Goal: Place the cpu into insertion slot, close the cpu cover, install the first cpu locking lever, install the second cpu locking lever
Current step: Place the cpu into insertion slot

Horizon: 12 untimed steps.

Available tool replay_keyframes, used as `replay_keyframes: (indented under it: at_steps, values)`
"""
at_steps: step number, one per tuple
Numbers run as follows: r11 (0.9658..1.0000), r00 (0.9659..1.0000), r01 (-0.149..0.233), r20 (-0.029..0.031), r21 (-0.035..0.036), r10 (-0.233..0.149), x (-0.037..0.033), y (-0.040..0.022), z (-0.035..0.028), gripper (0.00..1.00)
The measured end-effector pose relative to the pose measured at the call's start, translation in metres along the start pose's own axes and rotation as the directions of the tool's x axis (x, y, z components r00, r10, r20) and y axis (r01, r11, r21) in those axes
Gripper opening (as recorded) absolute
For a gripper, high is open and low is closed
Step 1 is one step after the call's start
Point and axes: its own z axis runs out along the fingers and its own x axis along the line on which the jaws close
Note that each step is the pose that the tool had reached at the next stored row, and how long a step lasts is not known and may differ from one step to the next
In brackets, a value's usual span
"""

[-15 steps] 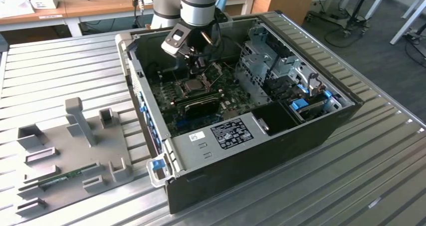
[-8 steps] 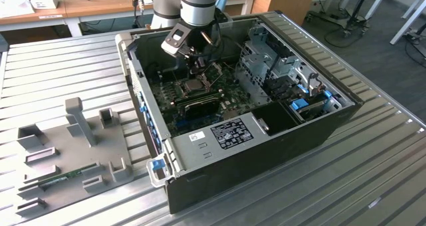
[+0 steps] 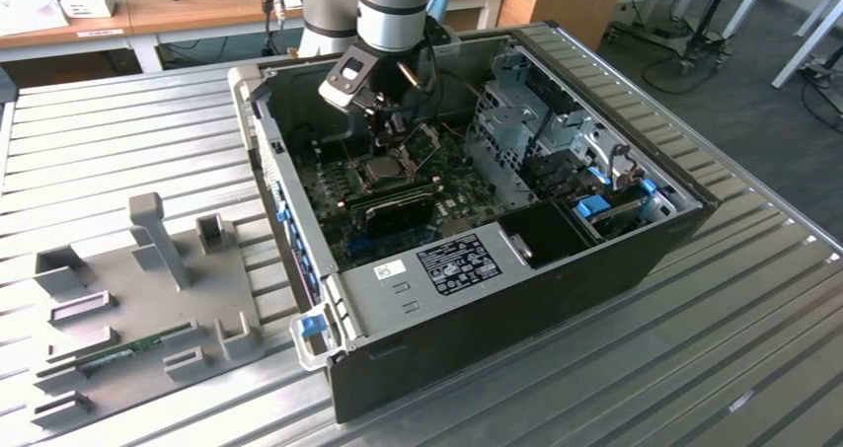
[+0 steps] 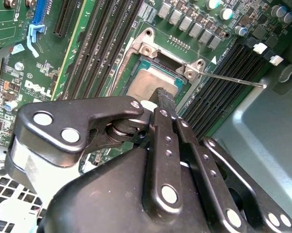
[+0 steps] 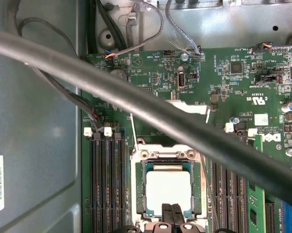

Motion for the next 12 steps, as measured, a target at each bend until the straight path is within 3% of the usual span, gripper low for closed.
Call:
replay_keyframes:
  at_steps: [12]
  values:
    - [1.0,1.0,0.0,0.0002,0.009,0.0,0.0,0.0,0.0,0.11]
